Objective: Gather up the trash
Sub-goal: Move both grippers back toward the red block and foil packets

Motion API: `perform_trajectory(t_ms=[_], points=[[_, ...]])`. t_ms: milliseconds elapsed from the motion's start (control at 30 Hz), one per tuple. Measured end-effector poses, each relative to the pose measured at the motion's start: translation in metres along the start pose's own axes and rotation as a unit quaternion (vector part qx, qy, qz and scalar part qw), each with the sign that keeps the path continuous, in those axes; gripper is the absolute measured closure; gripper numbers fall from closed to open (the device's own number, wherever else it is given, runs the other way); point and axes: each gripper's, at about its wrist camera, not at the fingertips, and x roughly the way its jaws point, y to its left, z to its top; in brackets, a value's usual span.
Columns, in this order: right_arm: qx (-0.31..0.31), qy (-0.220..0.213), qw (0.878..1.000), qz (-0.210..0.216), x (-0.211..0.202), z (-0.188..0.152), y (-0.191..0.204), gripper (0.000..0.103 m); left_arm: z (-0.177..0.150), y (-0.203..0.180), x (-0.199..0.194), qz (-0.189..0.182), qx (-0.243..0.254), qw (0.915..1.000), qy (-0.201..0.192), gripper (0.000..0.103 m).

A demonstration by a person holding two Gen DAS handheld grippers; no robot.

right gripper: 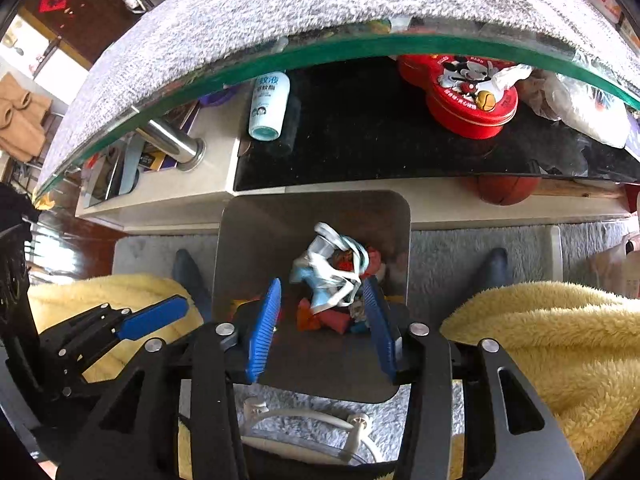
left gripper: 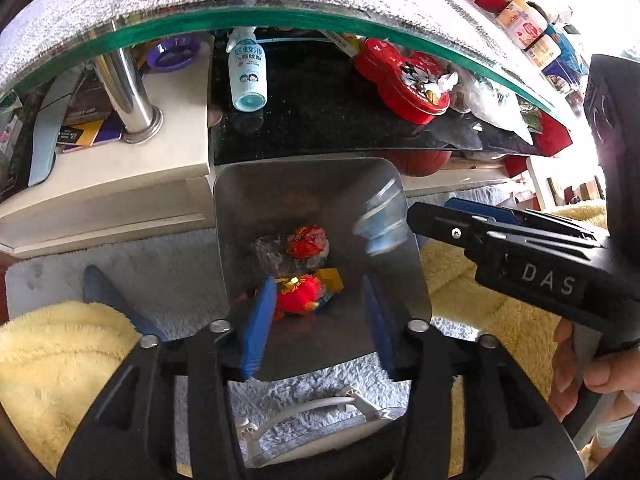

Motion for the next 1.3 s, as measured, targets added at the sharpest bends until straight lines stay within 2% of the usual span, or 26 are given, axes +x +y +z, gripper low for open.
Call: perform_trajectory(t_ms=[67, 133, 267, 300, 333, 433, 533, 933, 1300], points=[[0.002, -0.002, 1.0, 0.001, -0.002, 0.002, -0.002, 0.056, 0.001, -0.001, -0.002, 0.003, 0.002, 1.0, -0.003, 0.05], [0.003, -0.006, 1.0, -0.002, -0.003, 0.003, -0.003, 0.047, 0.002, -0.001, -0.004, 0.005, 0.002, 1.0, -0.006, 0.044], [0.008, -0.018, 1.0, -0.006, -0.011, 0.007, -0.007, 0.036, 0.004, 0.001, -0.009, 0.01, -0.001, 0.9999, -0.011, 0.035], [0.009, -0.022, 1.0, -0.01, -0.013, 0.009, -0.008, 0.031, 0.005, 0.002, -0.011, 0.01, -0.002, 0.9999, -0.013, 0.033], [0.01, -0.028, 0.999, -0.016, -0.017, 0.011, -0.009, 0.024, 0.006, 0.003, -0.014, 0.011, -0.003, 0.9998, -0.016, 0.029], [0.008, -0.046, 0.998, -0.03, -0.029, 0.02, -0.009, 0.015, 0.012, 0.005, -0.027, 0.016, -0.005, 0.9994, -0.03, 0.016], [0.012, -0.065, 0.998, -0.022, -0.045, 0.031, -0.011, 0.014, 0.022, 0.009, -0.042, 0.016, -0.011, 0.9987, -0.048, 0.009], [0.009, -0.133, 0.991, -0.024, -0.089, 0.099, -0.007, 0.009, 0.083, 0.012, -0.086, 0.031, -0.008, 0.9944, -0.101, 0.008], [-0.008, -0.157, 0.987, -0.035, -0.089, 0.177, 0.002, 0.009, 0.157, 0.026, -0.091, 0.044, -0.013, 0.9913, -0.123, 0.008]])
